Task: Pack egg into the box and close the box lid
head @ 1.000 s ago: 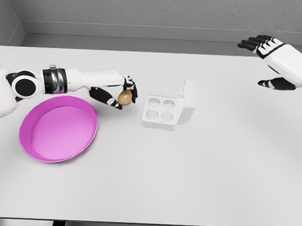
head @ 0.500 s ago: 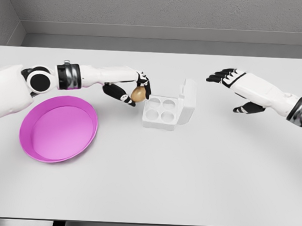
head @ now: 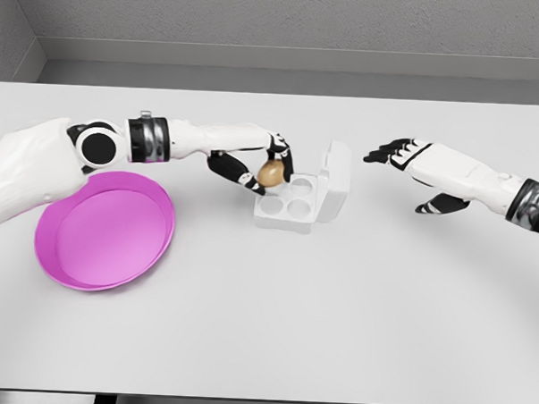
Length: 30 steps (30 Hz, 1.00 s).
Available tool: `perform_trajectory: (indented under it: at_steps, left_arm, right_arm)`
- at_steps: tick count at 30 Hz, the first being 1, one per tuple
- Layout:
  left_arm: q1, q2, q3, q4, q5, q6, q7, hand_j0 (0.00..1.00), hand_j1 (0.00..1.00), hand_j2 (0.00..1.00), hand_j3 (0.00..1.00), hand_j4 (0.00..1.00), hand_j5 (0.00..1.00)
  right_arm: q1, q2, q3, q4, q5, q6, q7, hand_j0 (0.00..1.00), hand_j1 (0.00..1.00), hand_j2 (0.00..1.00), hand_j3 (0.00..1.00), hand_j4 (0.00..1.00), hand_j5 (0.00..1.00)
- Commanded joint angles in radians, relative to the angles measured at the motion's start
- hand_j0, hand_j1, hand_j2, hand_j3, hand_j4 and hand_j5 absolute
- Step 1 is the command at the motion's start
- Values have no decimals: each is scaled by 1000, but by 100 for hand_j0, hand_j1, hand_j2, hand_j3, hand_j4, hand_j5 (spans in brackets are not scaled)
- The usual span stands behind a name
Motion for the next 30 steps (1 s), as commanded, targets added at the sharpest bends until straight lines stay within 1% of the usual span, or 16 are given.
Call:
perform_trajectory:
  at_steps: [1,10,17,25,28,30]
  left_arm:
    - [-1,-11,0,5,21,1,-7,46,46,46,46,46,46]
    - [9,-46,0,71,26,1,-16,46,46,46,46,46,46]
    - [11,-54,-2,76,52,1,-36,46,46,46,46,46,46]
    - [11,-54,0,75,60,1,-59,46,46,46,46,46,46]
    - [11,-55,0,76,75,1,-67,46,46,46,46,46,46]
    - [11,-55,0,76,106,1,-87,47,47,47,47,47,47]
  right_arm:
    - [0,0,0,0,-6,2,4,100,100,100,100,100,100]
    - [11,-3,0,-3,-6,2,16,100,100,100,100,100,100]
    - [11,-3,0,-3,-6,2,16,100,100,100,100,100,100]
    - [14,-2,0,-3,-4,2,24,100,100,100,100,100,100]
    - [17,-3,0,-6,-4,2,24,100,100,100,100,100,100]
    - [17,-3,0,-6,-4,2,24,100,100,100,100,100,100]
